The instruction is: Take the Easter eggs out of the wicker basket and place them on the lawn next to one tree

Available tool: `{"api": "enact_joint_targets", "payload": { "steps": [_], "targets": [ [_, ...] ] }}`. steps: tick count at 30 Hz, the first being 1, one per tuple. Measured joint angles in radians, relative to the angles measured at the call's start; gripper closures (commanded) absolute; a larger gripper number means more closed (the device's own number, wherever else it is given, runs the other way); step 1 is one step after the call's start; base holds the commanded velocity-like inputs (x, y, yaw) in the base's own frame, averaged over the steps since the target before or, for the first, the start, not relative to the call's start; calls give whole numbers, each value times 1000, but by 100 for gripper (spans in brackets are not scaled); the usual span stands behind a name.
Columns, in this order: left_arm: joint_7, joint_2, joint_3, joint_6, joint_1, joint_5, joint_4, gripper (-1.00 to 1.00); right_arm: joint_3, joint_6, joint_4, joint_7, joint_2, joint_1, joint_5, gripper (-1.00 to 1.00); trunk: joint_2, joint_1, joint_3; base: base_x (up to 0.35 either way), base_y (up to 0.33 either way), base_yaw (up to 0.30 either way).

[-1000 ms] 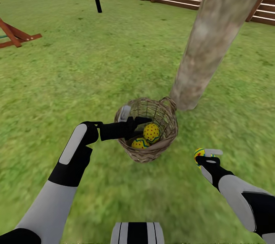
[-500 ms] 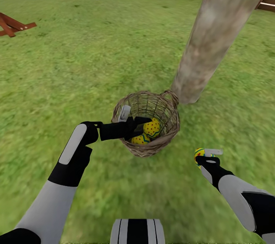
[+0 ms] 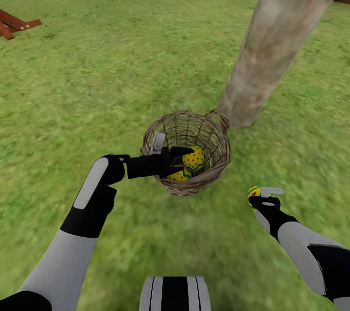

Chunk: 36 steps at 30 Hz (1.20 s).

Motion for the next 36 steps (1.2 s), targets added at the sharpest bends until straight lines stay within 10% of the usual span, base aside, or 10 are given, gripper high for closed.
{"api": "enact_joint_targets", "payload": {
  "steps": [9, 10, 36],
  "targets": [
    [0, 1, -1, 0, 0, 2, -1, -100, -3, 0, -7, -6, -1, -1, -3, 100, 0, 0, -4, 0, 0, 0],
    [0, 1, -1, 0, 0, 2, -1, -100, -2, 0, -7, -5, -1, -1, -3, -100, 0, 0, -4, 0, 0, 0],
    [-7, 16, 3, -7, 3, 1, 0, -100, 7, -11, 18, 19, 1, -1, 0, -100, 0, 1, -4, 4, 0, 0]
  ]
}}
